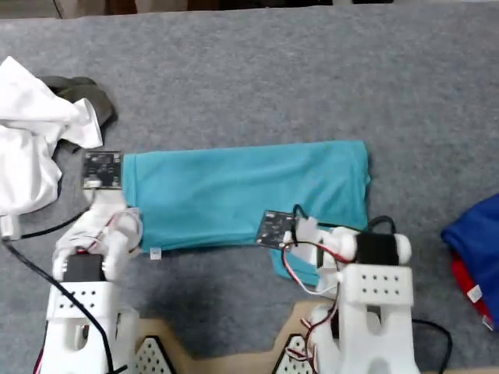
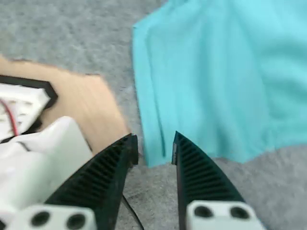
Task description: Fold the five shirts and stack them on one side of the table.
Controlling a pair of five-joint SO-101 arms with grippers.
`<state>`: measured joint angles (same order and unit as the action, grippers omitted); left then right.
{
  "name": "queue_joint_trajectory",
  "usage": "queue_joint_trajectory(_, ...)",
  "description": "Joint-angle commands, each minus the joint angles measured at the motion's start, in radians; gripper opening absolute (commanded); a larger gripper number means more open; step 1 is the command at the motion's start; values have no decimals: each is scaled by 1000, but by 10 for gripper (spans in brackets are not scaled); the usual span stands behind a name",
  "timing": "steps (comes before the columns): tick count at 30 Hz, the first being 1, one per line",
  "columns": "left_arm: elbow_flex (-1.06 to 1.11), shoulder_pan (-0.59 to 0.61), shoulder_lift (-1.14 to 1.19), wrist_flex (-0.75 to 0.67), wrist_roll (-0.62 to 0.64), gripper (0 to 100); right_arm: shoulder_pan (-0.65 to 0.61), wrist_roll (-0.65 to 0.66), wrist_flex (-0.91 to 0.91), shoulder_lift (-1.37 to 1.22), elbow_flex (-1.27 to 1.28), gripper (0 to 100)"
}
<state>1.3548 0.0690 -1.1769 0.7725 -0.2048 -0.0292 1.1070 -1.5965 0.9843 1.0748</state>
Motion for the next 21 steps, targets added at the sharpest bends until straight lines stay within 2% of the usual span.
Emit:
queue_joint_trajectory(1, 0, -68, 4, -81, 98, 21, -65, 8, 11, -45, -30, 143)
queue_joint_trajectory(3, 17, -64, 36, -132, 152, 21, -85, 8, 35, -48, -12, 143)
queue_joint_trajectory(9, 15, -66, 162, -209, 153, 21, -94, 12, 144, -53, 90, 142)
queue_joint_trajectory(17, -69, -44, 343, -233, 155, 21, -94, 43, 253, -150, 162, 142)
queue_joint_trajectory(21, -114, -29, 424, -230, 155, 21, -93, 51, 397, -222, 262, 142)
